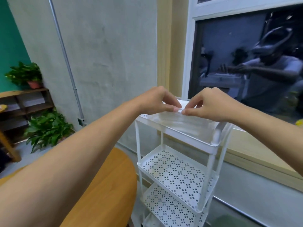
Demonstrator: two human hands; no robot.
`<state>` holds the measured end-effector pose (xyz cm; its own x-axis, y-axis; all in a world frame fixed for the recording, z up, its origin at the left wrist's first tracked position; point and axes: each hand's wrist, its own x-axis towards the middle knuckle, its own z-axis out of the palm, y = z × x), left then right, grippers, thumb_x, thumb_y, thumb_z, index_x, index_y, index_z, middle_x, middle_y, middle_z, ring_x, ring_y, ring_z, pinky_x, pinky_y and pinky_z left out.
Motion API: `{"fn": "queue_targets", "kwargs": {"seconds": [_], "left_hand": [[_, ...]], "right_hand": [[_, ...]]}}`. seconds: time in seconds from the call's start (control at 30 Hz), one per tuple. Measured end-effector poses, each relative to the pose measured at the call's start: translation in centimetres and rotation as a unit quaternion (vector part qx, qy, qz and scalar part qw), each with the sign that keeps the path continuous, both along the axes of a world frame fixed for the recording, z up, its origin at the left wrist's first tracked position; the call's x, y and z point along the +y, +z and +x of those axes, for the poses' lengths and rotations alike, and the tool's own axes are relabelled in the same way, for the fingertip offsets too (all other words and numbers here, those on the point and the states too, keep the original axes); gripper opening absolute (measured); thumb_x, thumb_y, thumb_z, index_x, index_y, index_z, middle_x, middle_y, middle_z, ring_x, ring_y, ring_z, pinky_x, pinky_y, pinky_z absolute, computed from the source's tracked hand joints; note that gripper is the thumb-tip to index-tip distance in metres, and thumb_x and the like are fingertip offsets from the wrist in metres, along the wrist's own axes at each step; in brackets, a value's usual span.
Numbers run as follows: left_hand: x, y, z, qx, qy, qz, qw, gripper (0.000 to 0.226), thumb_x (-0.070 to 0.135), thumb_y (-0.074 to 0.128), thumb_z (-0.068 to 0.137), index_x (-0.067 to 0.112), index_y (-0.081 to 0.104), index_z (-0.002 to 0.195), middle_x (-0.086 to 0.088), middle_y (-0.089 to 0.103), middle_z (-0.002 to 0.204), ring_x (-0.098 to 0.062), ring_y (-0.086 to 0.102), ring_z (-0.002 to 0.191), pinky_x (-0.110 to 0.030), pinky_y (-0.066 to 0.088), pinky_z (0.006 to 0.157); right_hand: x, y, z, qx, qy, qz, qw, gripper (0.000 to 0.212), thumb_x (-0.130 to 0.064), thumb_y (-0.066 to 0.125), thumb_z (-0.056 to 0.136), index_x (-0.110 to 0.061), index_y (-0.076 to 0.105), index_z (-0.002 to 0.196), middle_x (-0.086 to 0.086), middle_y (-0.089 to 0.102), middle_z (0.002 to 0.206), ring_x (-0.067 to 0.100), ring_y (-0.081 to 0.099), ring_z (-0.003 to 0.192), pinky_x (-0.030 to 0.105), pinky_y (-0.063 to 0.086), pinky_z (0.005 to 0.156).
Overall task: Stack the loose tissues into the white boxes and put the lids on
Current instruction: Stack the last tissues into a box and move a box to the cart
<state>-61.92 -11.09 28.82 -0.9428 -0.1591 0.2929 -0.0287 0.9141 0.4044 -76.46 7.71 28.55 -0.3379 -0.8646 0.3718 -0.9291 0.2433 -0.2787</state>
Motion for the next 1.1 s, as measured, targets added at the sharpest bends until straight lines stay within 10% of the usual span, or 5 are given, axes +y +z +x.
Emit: {"fn": "queue_targets", "kwargs": {"seconds": [0.3, 1.1], "left_hand": [[-0.5, 1.2, -1.7, -0.064, 0.004, 0.057, 0.996, 0.025, 0.019, 0.074, 0.098, 0.02, 0.079, 0.122, 0.008, 0.076, 0.122, -0.004, 0.07, 0.113, -0.029, 0.051, 0.111], [1.1, 2.8, -1.2, 0.164, 0.023, 0.016, 0.986, 0.011, 0.025, 0.079, 0.091, 0.02, 0.076, 0.1, 0.009, 0.075, 0.09, -0.004, 0.069, 0.082, -0.024, 0.055, 0.076]], "right_hand": [[-0.6, 0.6, -1.8, -0.033, -0.01, 0.046, 0.998, 0.012, -0.042, 0.081, 0.085, -0.036, 0.081, 0.097, -0.018, 0.075, 0.096, 0.0, 0.067, 0.089, 0.019, 0.049, 0.074], [0.6, 2.2, 0.1, 0.094, 0.018, -0.233, 0.968, 0.028, -0.017, 0.073, 0.092, -0.016, 0.071, 0.12, 0.005, 0.073, 0.091, 0.013, 0.061, 0.07, 0.037, 0.053, 0.077]]}}
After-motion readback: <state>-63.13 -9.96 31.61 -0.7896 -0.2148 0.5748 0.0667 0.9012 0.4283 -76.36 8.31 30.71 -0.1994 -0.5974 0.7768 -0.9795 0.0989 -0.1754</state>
